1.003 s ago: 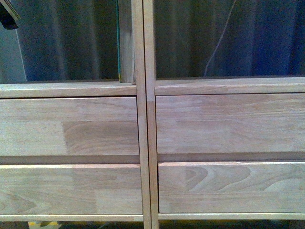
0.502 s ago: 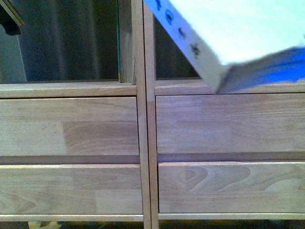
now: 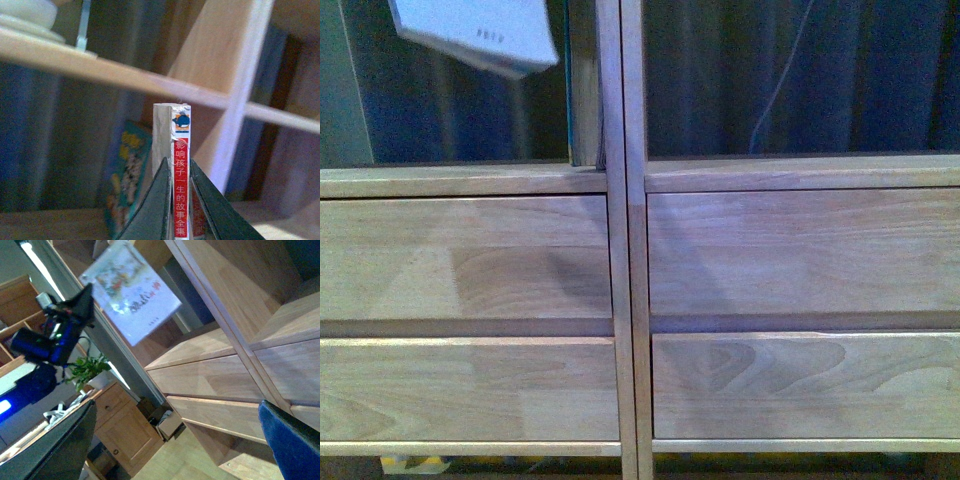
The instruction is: Organize books on shelf
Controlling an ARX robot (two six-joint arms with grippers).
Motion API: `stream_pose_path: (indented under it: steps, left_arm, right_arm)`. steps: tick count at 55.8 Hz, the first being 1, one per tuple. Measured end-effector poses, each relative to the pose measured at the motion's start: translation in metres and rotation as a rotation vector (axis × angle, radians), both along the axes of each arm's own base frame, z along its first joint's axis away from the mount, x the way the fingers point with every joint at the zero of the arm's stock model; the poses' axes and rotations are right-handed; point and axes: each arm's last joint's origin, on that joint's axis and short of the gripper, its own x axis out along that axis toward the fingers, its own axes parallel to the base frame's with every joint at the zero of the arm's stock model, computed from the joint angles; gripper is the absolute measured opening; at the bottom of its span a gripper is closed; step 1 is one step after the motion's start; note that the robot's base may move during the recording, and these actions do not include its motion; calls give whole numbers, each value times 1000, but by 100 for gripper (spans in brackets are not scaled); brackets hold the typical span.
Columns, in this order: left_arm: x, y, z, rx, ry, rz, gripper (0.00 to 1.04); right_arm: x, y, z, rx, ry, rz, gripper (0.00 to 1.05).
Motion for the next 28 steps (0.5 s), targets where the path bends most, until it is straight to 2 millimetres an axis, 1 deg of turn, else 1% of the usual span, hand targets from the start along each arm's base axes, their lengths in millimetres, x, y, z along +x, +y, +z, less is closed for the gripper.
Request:
stream_pose_path:
  steps: [5, 14, 17, 28]
  left_arm:
    - [24, -2, -8, 77, 10, 128, 7]
    - [48, -2, -3, 199, -49, 276, 7]
    - [55, -4, -1, 228, -69, 284, 7]
    - [80, -14, -5, 282, -100, 269, 7]
  right_arm:
    - [-21, 2, 0, -50, -52, -18, 98]
    - [-33, 4, 3, -98, -118, -61, 98]
    - [-39, 6, 0, -111, -141, -114, 98]
    - [-44, 15, -12, -223, -235, -230, 98]
